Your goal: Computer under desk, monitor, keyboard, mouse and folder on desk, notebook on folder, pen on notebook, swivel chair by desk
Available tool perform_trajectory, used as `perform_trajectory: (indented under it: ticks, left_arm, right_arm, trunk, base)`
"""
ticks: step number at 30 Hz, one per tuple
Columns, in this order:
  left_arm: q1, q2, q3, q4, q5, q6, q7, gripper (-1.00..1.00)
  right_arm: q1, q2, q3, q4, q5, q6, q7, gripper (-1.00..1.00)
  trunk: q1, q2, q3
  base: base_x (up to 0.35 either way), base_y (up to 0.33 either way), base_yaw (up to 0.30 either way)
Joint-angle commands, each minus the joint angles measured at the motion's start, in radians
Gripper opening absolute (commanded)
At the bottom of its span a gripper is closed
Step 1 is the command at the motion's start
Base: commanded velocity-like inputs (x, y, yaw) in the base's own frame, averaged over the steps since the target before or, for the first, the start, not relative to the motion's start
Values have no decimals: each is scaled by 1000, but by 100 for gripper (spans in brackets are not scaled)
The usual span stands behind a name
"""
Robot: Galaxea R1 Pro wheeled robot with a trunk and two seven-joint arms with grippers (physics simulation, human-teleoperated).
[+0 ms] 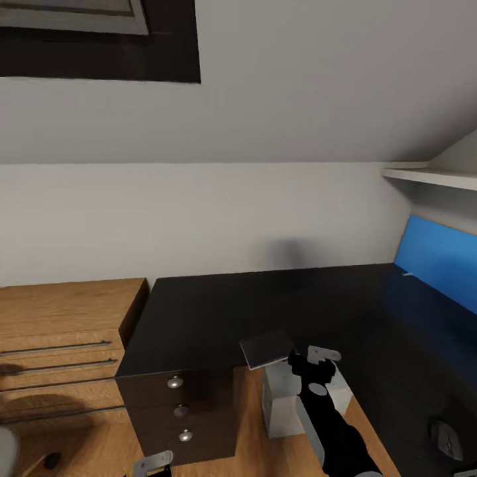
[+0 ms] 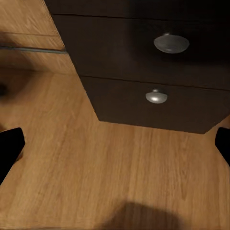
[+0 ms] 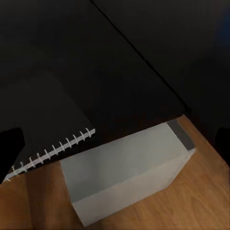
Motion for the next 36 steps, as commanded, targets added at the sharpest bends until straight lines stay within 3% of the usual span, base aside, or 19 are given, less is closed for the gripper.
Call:
perform_trajectory:
  ticks: [1,19,27,32,36]
  left_arm:
    - [-1,2,-6,0,10,-4,8,100]
    - [-1,0,-7,18,10,-4,9,100]
    - [-1,-1,-7,28,9,-4,7,100]
    - [0,-14,-13,56,6,-9,6,100]
    - [2,-14,-12,78,5,-15,7,100]
  right_arm:
    - [0,-1,8,-2,-5,6,-7,100]
    - [1,-1,29,-1,-5,7,-29,100]
    - [3,-5,28,-2,-6,4,-28,100]
    - [-26,-34,46,26,-10,32,1,100]
    - [-36,-11,46,49,-7,20,3,100]
  trunk:
    - [0,-1,-1]
    - [0,-1,-1]
    - [0,-1,-1]
    - [0,-1,-1]
    - [0,-1,-1]
  base:
    - [0,0,279]
    - [0,0,278]
    - [0,0,46]
    - [0,0,0]
    - [0,0,0]
